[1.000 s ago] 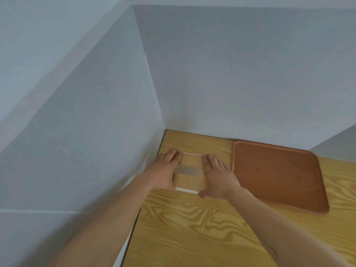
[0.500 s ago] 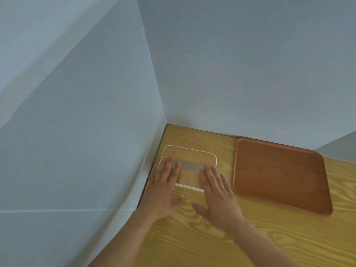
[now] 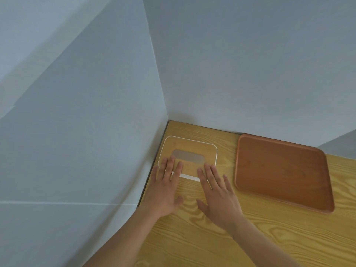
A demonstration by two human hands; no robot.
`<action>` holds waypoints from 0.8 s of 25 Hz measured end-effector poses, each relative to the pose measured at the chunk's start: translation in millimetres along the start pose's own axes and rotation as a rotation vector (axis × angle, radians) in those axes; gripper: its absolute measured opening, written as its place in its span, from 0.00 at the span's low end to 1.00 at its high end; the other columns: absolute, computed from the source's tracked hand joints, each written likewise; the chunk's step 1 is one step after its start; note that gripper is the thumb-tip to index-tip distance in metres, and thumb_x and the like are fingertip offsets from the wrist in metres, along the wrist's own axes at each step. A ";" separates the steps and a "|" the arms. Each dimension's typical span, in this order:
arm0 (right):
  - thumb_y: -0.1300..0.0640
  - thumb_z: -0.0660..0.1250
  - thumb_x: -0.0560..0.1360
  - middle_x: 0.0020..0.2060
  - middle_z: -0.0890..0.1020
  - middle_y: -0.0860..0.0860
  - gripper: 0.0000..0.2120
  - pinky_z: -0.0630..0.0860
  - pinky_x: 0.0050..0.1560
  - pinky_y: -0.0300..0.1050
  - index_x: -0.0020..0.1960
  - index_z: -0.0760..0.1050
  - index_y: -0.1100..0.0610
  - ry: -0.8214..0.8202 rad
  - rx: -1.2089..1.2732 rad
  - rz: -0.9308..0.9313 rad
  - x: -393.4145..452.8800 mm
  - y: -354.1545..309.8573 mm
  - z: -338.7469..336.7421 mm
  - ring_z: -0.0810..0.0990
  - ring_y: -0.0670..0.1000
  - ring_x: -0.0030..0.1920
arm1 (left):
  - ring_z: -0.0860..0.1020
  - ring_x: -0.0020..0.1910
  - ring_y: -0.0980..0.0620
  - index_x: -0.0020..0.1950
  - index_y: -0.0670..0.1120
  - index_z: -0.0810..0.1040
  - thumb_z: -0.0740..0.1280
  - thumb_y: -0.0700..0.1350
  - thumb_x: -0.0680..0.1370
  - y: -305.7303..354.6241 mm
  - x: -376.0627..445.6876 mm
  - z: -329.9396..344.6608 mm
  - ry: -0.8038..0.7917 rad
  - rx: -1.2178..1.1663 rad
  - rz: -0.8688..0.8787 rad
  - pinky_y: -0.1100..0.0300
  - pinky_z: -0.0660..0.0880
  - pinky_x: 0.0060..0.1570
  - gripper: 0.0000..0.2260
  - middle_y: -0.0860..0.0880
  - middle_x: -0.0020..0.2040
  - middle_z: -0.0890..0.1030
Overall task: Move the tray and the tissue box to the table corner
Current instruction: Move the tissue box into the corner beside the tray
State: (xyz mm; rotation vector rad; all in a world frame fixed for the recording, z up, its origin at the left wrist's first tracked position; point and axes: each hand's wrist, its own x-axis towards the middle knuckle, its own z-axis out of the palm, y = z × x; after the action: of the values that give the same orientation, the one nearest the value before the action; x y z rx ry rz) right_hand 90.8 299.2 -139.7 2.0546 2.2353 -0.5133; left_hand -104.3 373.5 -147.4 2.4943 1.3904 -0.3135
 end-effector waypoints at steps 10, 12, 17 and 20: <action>0.44 0.59 0.79 0.80 0.36 0.51 0.41 0.51 0.76 0.61 0.80 0.36 0.50 -0.028 -0.001 0.034 56.9 7.9 -21.2 0.36 0.51 0.79 | 0.36 0.79 0.44 0.80 0.50 0.39 0.69 0.56 0.74 -17.3 51.4 -42.8 -0.087 0.014 -0.030 0.42 0.44 0.77 0.47 0.46 0.81 0.36; 0.45 0.60 0.78 0.80 0.37 0.51 0.41 0.54 0.75 0.61 0.80 0.37 0.50 -0.028 0.002 0.031 66.8 10.6 -24.4 0.37 0.51 0.79 | 0.36 0.79 0.44 0.80 0.50 0.39 0.70 0.55 0.74 -20.6 59.9 -50.4 -0.123 0.014 -0.036 0.42 0.45 0.77 0.47 0.46 0.81 0.36; 0.44 0.60 0.78 0.81 0.40 0.51 0.40 0.66 0.69 0.55 0.80 0.40 0.50 -0.019 -0.002 0.023 84.9 15.8 -31.6 0.39 0.51 0.79 | 0.37 0.79 0.44 0.80 0.50 0.39 0.71 0.53 0.73 -25.2 76.1 -63.8 -0.180 0.040 -0.038 0.41 0.46 0.77 0.49 0.46 0.81 0.35; 0.44 0.60 0.77 0.81 0.41 0.51 0.40 0.71 0.64 0.53 0.80 0.41 0.50 -0.017 0.002 0.019 91.7 17.0 -35.1 0.40 0.50 0.79 | 0.37 0.79 0.43 0.80 0.50 0.39 0.72 0.53 0.72 -27.2 83.2 -68.9 -0.204 0.036 -0.041 0.42 0.47 0.77 0.50 0.46 0.81 0.36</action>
State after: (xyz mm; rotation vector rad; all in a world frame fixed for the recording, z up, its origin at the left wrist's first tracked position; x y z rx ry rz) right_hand 103.7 397.9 -134.6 2.0625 2.2043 -0.5294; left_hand -80.6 476.6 -112.3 2.3859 1.3653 -0.5893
